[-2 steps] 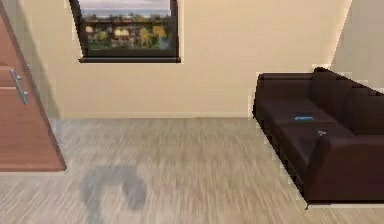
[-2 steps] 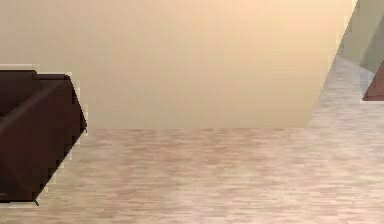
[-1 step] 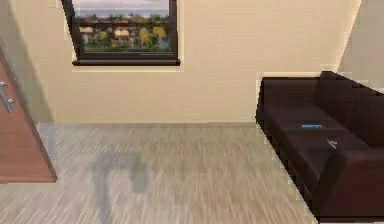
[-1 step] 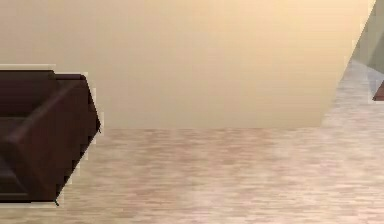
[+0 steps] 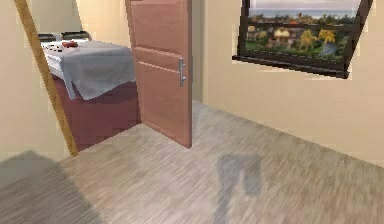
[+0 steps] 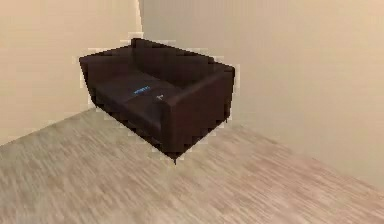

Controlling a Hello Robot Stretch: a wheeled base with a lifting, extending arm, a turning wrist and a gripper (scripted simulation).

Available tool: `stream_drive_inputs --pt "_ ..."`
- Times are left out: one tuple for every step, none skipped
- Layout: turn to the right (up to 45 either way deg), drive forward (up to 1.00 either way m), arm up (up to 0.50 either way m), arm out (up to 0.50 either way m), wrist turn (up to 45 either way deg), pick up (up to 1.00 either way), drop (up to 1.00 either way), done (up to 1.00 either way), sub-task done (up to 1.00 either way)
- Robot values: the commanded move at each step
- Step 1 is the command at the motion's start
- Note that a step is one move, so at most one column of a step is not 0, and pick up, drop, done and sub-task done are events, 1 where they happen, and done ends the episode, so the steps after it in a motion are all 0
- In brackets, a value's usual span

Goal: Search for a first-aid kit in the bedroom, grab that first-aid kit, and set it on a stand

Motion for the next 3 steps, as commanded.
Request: stream_drive_inputs --pt "0.0 0.15 0.00 0.00 0.0 0.00 0.00 0.00 0.00" --pt "-21.0 0.00 0.00 0.00 0.0 0.00 0.00 0.00 0.00" --pt "0.0 1.00 0.00 0.00 0.0 0.00 0.00 0.00 0.00"
